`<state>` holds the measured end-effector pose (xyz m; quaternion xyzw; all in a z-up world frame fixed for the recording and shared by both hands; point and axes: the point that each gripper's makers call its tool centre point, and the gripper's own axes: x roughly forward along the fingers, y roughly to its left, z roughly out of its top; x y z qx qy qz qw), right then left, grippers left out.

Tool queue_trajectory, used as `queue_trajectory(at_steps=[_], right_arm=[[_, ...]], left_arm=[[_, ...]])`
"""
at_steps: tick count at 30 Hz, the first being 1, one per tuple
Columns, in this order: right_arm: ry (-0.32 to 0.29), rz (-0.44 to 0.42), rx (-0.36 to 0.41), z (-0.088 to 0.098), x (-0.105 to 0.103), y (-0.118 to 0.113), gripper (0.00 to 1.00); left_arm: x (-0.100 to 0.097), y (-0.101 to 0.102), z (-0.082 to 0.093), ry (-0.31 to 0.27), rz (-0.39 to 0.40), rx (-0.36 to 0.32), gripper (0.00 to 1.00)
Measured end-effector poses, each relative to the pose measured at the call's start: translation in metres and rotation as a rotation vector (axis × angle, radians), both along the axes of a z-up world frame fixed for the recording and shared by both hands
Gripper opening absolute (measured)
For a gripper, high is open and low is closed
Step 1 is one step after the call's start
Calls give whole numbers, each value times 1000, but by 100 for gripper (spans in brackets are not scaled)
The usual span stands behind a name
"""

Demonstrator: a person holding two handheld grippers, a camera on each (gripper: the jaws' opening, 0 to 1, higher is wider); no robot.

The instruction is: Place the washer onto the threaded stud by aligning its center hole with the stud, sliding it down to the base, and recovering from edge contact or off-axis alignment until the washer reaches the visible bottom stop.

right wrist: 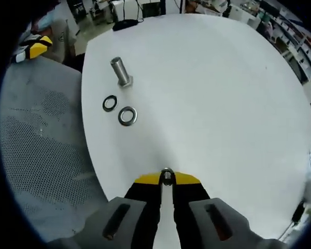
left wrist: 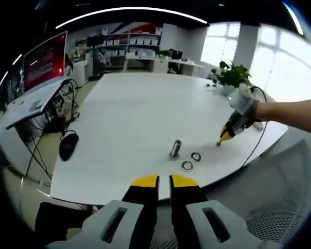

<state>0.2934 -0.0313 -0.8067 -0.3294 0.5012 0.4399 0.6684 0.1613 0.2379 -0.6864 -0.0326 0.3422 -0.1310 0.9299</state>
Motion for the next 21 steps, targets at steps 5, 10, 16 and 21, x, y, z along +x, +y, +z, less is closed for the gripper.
queue_trajectory(at_steps=[5,10,16,21], right_arm=[[-7,23,-23,-2,0,-1,9],[-78,21,-12,15,11,-1,22],[-198,-7,173,68,17,14,23],[-303,-118,370,125,8,13,24]], left_arm=[[0,0,0,0,0,2,5],[0,0,0,-1,-1,3,5],[1,0,0,-3,-5,3,5],[0,-1,0,1,-9,3,5]])
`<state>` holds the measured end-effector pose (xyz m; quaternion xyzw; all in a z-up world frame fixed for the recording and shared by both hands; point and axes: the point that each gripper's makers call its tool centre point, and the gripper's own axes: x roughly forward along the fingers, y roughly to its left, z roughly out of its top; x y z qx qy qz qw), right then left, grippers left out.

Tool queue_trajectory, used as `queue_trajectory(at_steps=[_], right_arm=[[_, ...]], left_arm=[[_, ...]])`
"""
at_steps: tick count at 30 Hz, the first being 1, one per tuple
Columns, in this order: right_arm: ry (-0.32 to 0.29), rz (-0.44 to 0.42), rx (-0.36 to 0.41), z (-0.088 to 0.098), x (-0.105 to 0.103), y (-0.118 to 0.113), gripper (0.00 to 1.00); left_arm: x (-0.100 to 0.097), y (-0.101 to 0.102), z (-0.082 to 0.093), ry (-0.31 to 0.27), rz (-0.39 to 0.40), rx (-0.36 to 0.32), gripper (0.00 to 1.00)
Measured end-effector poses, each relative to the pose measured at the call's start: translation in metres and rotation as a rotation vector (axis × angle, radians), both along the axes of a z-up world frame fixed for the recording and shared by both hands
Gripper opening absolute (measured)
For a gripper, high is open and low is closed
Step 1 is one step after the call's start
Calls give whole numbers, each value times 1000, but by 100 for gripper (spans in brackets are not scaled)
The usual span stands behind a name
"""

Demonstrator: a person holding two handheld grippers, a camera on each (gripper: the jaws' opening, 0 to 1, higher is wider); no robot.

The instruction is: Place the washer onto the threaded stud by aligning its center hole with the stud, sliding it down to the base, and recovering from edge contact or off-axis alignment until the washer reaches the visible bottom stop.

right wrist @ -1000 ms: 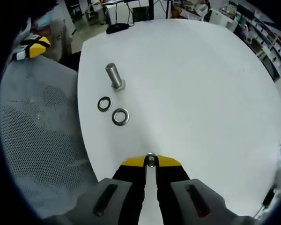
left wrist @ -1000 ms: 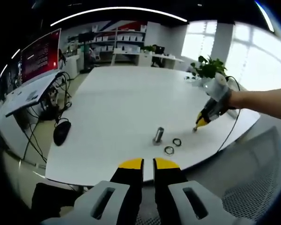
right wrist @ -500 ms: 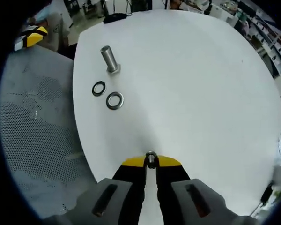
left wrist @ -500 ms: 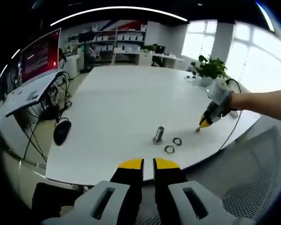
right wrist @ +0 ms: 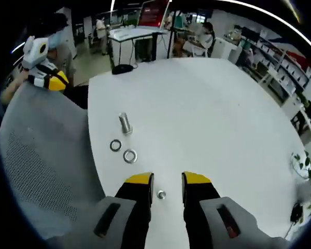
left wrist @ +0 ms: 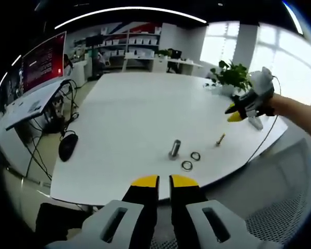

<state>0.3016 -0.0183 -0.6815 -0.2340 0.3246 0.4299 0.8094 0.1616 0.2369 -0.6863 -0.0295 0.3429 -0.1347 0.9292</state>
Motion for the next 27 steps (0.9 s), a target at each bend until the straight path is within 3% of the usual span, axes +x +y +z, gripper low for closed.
queue_trajectory(at_steps=[3,5,8,10,13,18,27], right_arm=[[-64,-83,37,23,-6,-21,24],[-72,-159,146,40,-15,-31,24],[-157,-227,271,63,-28,-48,26],[-153,-302,405,73,-35,-59,28],[-111,-348,510,75,-52,-62,30],[-92,-374,452,61,-75,-72,32],[-13,-417,492,45,-109,-65,37]], left_arm=[[2,0,6,-38,2,0,6],[1,-1,4,-30,-3,1,6],[1,1,3,-23,-1,24,7],[1,1,3,-24,0,21,8],[0,1,2,-14,-4,29,8],[-1,0,1,-5,-13,32,7],[-1,0,-1,3,-16,33,7]])
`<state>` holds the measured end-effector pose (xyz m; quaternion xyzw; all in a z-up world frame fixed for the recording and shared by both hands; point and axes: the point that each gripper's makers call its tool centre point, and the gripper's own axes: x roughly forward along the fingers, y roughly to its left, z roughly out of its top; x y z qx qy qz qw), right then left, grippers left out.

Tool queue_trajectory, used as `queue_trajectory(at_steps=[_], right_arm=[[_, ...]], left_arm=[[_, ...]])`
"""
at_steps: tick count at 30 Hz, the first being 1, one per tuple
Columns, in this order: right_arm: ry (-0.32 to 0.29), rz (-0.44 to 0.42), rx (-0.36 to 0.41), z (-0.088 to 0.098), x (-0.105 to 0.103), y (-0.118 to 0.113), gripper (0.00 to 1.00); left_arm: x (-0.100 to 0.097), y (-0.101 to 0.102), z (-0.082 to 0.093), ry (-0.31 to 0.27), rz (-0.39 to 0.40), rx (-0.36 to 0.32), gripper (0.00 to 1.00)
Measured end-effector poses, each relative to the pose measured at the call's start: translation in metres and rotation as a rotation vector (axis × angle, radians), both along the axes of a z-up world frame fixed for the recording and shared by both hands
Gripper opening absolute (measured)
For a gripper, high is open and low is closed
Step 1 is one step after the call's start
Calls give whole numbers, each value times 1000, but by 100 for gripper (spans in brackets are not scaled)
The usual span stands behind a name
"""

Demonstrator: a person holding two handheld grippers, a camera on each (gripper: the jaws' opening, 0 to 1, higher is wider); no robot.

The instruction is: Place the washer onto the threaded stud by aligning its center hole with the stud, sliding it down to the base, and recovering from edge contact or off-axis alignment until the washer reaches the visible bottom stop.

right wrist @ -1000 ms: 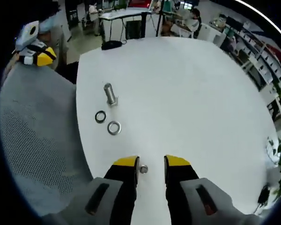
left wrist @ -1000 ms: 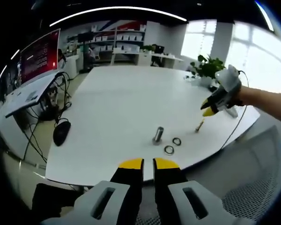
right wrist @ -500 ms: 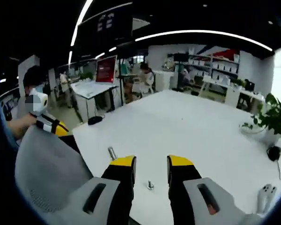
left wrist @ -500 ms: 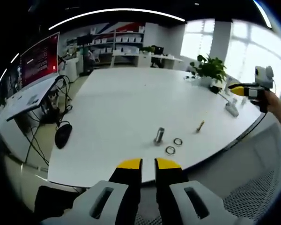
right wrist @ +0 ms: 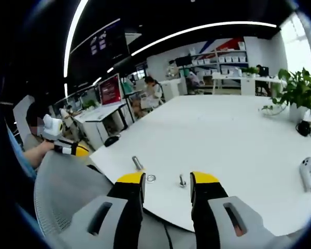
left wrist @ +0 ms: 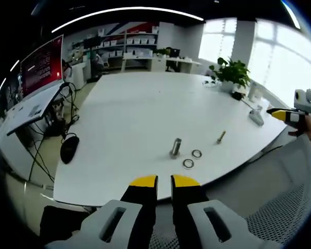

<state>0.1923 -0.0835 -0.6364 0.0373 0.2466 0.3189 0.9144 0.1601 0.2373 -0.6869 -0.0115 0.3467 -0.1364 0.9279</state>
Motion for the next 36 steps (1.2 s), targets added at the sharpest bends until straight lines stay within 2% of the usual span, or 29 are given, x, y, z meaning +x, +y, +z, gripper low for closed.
queue_trajectory(at_steps=[2,3,5,6,10,12,14,16,19,21,24,27,31,32,36], right_arm=[[18,12,19,-3,-8,8,38],[18,56,22,-4,-15,18,40],[9,77,68,-3,-20,30,41],[46,80,100,-7,-25,37,41],[66,82,57,-29,-21,34,40],[107,75,12,-39,-24,31,39],[105,49,69,-34,-20,30,39],[118,50,60,-40,-17,24,38],[179,75,33,-48,-22,28,35],[190,67,12,-52,-22,26,34],[233,101,-1,-58,-28,28,34],[232,103,-4,-57,-29,29,34],[230,94,12,-56,-29,29,34],[229,95,17,-55,-30,30,34],[238,105,18,-56,-32,32,34]], left_arm=[[-1,0,-1,5,-3,1,7],[-1,0,-1,7,-3,1,7],[-1,0,-1,10,-2,2,7],[-1,0,-1,10,-1,2,7],[-2,0,-2,17,-1,5,7],[-2,2,-4,23,-1,10,7],[-3,0,-4,31,-4,7,8],[-3,-2,-5,34,-12,17,8],[-5,-3,-7,53,-26,16,8],[-8,-9,-9,76,-73,13,8],[-12,-15,-12,99,-129,22,10],[-13,-19,-11,94,-175,36,19],[-16,-21,-14,149,-257,52,23],[-14,-26,-12,146,-292,43,23],[-2,-32,-2,141,-335,36,31]])
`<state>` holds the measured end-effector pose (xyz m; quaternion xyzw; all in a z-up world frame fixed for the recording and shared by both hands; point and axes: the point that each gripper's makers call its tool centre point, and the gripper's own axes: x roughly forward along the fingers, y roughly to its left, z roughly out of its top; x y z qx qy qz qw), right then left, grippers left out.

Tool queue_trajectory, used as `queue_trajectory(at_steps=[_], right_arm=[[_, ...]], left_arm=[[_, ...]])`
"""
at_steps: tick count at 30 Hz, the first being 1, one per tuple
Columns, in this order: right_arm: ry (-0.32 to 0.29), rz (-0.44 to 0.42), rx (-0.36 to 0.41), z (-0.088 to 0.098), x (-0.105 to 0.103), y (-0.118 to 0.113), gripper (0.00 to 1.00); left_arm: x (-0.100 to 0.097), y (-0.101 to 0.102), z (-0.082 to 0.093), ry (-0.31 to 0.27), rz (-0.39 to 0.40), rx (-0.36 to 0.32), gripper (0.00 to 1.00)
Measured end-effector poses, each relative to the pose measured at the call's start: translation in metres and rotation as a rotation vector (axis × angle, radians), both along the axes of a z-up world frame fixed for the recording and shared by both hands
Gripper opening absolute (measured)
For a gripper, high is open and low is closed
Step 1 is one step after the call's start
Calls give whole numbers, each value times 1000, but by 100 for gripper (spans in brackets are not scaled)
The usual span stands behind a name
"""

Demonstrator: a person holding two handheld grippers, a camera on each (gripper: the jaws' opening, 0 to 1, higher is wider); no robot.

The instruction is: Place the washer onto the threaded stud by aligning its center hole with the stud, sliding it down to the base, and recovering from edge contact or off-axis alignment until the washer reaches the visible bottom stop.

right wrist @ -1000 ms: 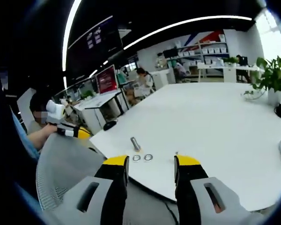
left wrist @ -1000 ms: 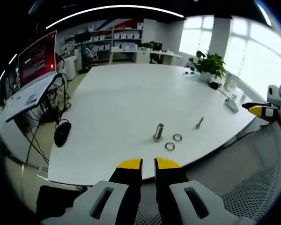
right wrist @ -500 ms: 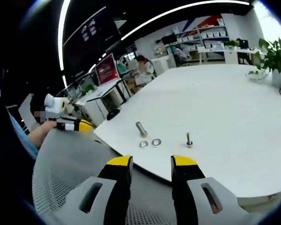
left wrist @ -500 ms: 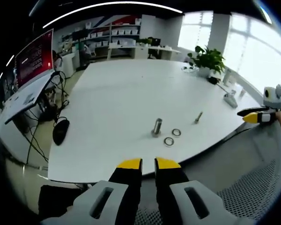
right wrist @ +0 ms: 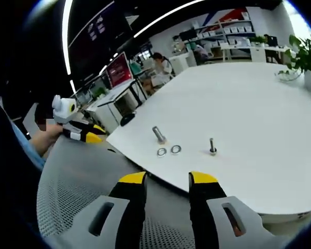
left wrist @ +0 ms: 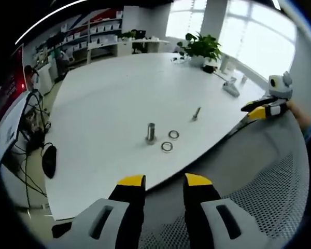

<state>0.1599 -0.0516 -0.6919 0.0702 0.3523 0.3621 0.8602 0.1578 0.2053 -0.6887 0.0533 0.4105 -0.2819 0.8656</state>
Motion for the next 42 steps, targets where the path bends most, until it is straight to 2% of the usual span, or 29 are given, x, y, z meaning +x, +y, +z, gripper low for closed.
queue_trajectory(at_steps=[6,10,13,16,18,21,26,30,32,33,36,42], right_arm=[[4,17,14,2,-3,4,34],[16,23,4,-1,-4,3,33],[25,19,-1,-2,-5,3,33],[28,18,8,-1,-6,4,33],[45,62,14,-2,-12,9,30],[66,69,-10,-5,-14,9,30],[73,66,-8,-6,-15,8,30],[72,54,6,-4,-15,8,30],[72,54,9,-4,-15,8,30],[71,55,11,-4,-15,8,30],[72,57,12,-4,-15,8,30],[70,61,18,-3,-15,9,30]], left_arm=[[16,-13,3,-4,-121,45,34],[20,-23,-4,18,-207,71,37],[24,-28,-10,10,-280,114,38],[27,-31,-15,26,-298,116,37],[28,-34,-20,64,-309,109,34],[33,-38,-24,62,-339,115,36],[34,-42,-35,94,-426,188,37],[38,-50,-42,98,-470,208,38],[40,-54,-45,110,-470,199,37],[41,-57,-47,135,-446,186,37],[43,-65,-54,152,-466,171,37],[42,-66,-67,181,-512,227,37]])
